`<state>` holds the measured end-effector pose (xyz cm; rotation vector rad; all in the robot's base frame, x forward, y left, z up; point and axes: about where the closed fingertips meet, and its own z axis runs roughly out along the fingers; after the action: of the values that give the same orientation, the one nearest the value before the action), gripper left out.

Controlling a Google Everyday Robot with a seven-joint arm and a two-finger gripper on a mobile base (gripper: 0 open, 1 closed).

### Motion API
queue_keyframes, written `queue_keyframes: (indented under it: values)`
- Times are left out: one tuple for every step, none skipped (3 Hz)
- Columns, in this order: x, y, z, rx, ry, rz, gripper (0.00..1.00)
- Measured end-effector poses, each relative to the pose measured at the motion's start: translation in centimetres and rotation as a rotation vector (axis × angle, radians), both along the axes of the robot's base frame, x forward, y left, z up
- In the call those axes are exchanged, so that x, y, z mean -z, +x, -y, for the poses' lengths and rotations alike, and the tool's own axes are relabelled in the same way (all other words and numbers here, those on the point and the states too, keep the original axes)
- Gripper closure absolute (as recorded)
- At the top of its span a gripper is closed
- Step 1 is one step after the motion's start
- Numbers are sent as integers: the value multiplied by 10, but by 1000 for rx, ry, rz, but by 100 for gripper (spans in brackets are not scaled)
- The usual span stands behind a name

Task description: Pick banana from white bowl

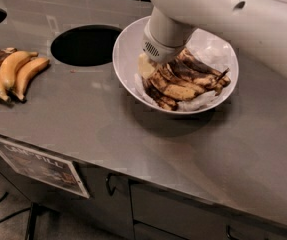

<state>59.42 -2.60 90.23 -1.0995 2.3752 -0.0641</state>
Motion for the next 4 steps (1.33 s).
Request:
queue_keyframes:
  values:
    - [2,1,0,1,-4,-3,38]
    - [2,2,0,1,-5,-5,42]
    - [3,2,0,1,-7,-7,61]
    - [4,2,0,1,-8,-8,84]
